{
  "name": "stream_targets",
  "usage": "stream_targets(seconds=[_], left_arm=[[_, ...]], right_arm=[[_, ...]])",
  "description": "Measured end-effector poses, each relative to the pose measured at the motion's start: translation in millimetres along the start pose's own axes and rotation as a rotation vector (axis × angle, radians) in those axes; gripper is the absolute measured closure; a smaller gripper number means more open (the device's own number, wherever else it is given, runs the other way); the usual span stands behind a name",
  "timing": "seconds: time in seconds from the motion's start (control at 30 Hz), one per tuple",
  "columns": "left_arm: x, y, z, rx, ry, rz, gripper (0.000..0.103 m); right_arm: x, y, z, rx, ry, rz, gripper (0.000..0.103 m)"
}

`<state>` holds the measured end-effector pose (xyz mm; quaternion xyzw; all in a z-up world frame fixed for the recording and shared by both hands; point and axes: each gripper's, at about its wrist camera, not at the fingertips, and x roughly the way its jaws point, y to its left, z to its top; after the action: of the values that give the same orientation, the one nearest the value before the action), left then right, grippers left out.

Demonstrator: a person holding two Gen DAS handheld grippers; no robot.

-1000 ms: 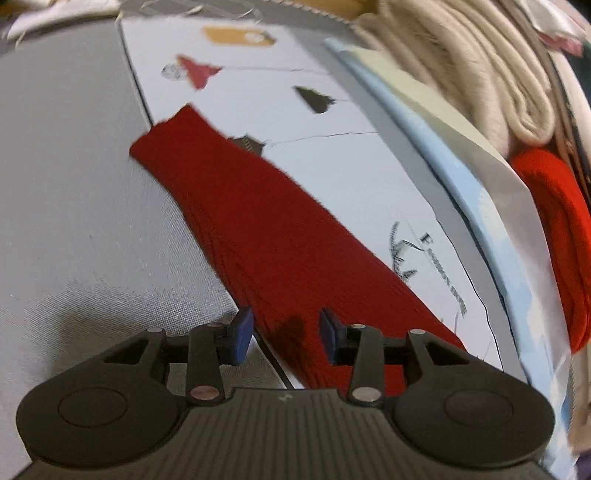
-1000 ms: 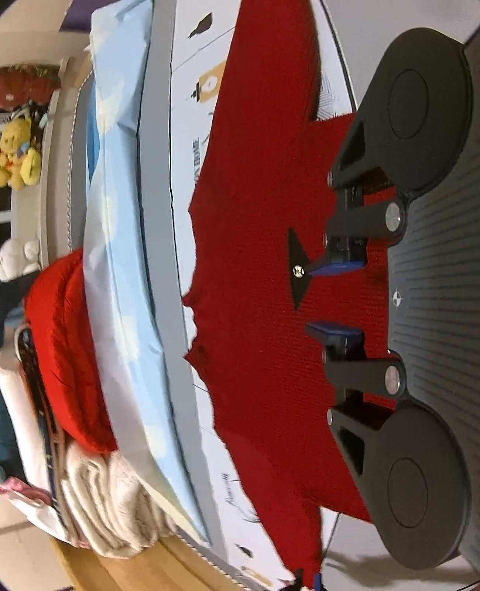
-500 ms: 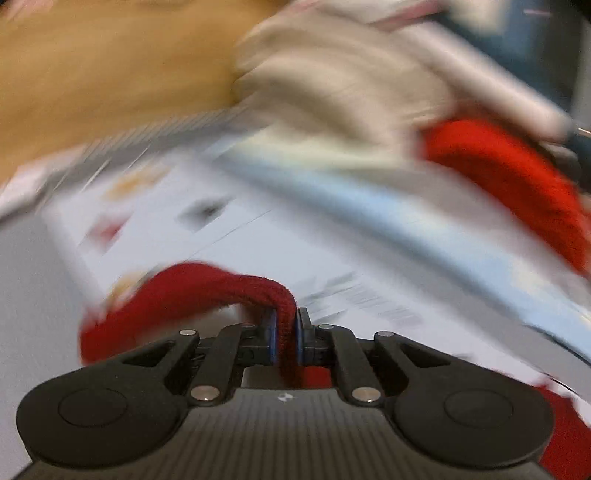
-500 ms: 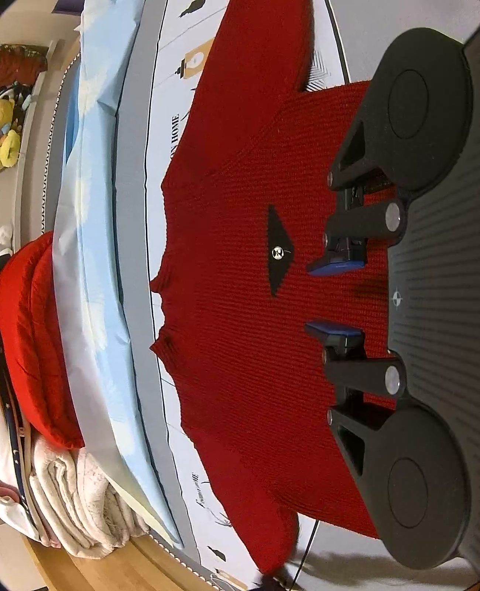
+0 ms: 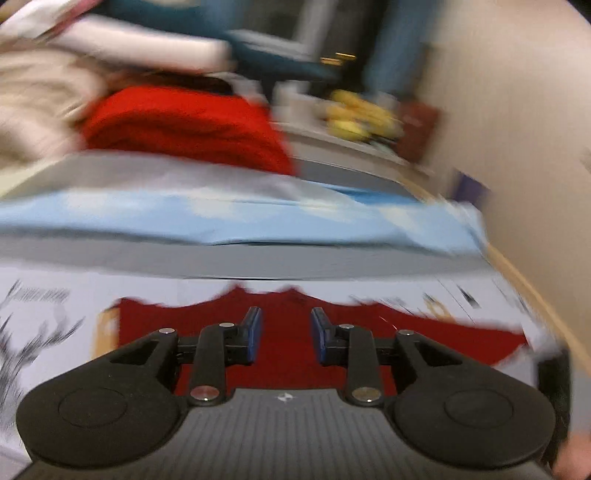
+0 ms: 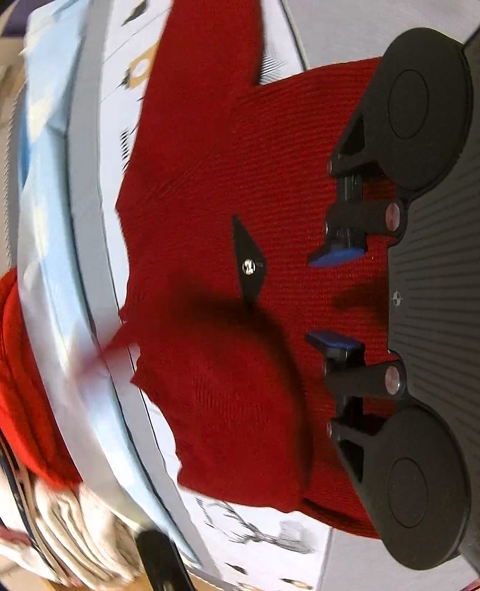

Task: Fold small clothes
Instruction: 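Grasp the sleeve cuff with the left tool and fold it across the body, then grasp the other buttoned sleeve cuff with the right tool and fold it across the body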

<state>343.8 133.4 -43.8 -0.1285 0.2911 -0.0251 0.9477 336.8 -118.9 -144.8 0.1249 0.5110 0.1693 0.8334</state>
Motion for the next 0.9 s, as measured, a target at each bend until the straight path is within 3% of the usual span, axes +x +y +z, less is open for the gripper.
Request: stream_targets(seconds=[0.13,0.2,0.37,0.47,0.63,0.67,0.77,0.9], left_arm=[[17.3,50.5,6.9,-0.106,0.123,0.247,0.072],[27.4,68.1,1.0,-0.136,0.199,0.314,0.072],[38.5,99.7,-6.6,-0.283,0.322,0.304,0.072],[37.3,95.5,-11.1,-0.255,0.342,0.286,0.072],[43.6,94.6,-18.1,-0.194,0.377,0.324,0.072],[43.0,96.2,-18.3,-0.201,0.381,0.328,0.072],[45.7,100.8,-18.5,-0.215,0.388,0.323,0.072],[49.1,97.7,-18.6,-0.199,0.395,0.314,0.072]], right_arm=[[6.0,-14.6,3.0,0.099,0.012,0.019,0.053],[10.3,-22.9,3.6,0.156,0.016,0.027,0.053],[17.2,-48.4,9.0,0.351,-0.018,0.094,0.053],[23.5,-53.1,14.3,0.377,-0.025,0.095,0.053],[37.3,-69.6,15.7,0.482,-0.025,0.066,0.054],[39.1,-73.5,16.2,0.503,-0.033,0.068,0.058],[40.3,-82.3,20.5,0.529,-0.082,0.06,0.086],[34.8,-87.1,28.6,0.499,-0.155,0.069,0.103]])
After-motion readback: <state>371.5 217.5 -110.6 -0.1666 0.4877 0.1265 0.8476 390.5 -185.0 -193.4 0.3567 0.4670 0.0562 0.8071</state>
